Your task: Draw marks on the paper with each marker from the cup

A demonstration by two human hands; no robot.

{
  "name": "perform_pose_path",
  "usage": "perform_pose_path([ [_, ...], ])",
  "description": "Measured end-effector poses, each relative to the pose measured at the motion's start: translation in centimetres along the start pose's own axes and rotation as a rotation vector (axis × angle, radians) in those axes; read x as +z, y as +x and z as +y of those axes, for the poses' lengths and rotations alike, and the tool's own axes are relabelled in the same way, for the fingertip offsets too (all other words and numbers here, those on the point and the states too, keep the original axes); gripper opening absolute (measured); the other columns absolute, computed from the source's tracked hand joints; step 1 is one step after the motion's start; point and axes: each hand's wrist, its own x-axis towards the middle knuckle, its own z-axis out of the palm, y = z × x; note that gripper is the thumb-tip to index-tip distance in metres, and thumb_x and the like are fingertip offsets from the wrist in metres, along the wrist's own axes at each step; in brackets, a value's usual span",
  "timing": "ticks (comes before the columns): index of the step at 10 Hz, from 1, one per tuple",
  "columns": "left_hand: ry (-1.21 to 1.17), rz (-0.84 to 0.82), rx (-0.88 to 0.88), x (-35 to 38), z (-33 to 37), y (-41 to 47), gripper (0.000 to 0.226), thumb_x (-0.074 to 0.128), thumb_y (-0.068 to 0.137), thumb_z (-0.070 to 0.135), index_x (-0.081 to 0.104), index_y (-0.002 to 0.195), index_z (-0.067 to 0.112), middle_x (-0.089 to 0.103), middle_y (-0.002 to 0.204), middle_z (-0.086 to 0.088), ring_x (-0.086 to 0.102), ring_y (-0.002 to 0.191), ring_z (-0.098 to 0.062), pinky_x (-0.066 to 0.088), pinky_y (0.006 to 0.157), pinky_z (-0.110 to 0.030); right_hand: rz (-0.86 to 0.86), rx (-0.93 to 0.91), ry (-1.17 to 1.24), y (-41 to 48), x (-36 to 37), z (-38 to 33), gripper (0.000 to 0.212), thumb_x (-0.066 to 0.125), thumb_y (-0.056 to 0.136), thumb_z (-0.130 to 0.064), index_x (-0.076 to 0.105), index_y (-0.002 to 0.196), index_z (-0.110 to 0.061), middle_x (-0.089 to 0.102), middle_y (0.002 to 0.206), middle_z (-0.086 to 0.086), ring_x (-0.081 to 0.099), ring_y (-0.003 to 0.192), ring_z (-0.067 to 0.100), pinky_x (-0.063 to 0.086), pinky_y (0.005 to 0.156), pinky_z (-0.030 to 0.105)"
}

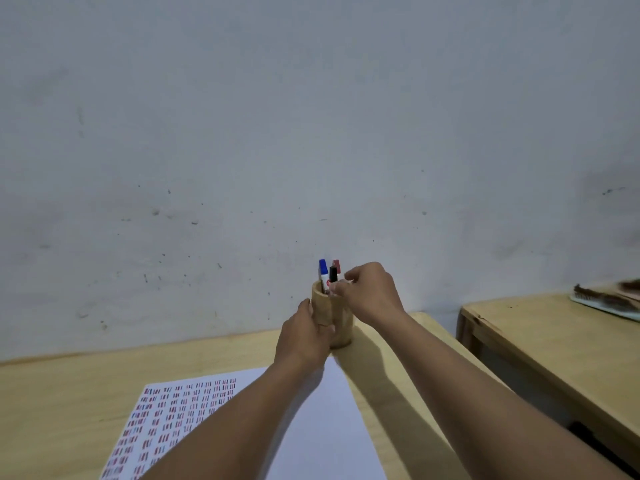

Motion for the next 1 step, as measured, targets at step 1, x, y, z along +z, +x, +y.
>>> perform_pose_path([
  [1,-0.068,0.010,-0.035,-1.70,0.06,-1.53,0.067,0.068,0.090,0.029,0.037,0.149,0.018,0.058,0.130,-0.003,0.058,0.112,-0.023,0.045,0.088,-0.030,0.058,-0.008,0.096,-1.90,-1.63,-0.93,0.040,0.073,0.090,-0.029,0.067,0.126,-0.013,0.074,0.096,0.004,0.067,0.083,0.013,0.043,0.061,0.023],
])
